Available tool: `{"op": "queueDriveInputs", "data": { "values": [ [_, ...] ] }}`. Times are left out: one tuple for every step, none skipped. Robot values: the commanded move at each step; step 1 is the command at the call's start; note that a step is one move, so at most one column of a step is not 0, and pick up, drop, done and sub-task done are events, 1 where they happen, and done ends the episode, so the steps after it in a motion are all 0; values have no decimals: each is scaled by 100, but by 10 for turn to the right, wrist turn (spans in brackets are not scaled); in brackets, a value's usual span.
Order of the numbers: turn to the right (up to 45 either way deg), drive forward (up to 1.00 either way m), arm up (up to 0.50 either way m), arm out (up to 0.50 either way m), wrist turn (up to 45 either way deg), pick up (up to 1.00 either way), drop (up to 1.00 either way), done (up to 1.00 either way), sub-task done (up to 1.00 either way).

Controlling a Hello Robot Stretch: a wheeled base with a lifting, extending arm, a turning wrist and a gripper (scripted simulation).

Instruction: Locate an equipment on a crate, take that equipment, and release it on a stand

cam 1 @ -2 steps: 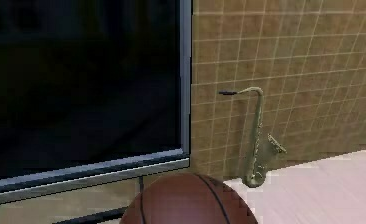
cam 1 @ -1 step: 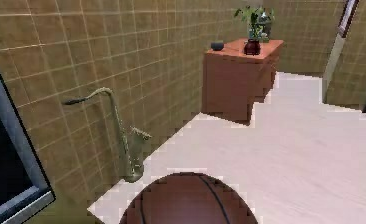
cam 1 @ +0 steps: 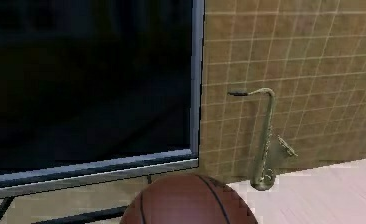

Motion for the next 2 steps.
{"op": "queueDriveInputs", "data": {
  "values": [
    [-450, 0, 0, 0, 0, 0, 0, 0, 0],
    [-420, 0, 0, 0, 0, 0, 0, 0, 0]
  ]
}}
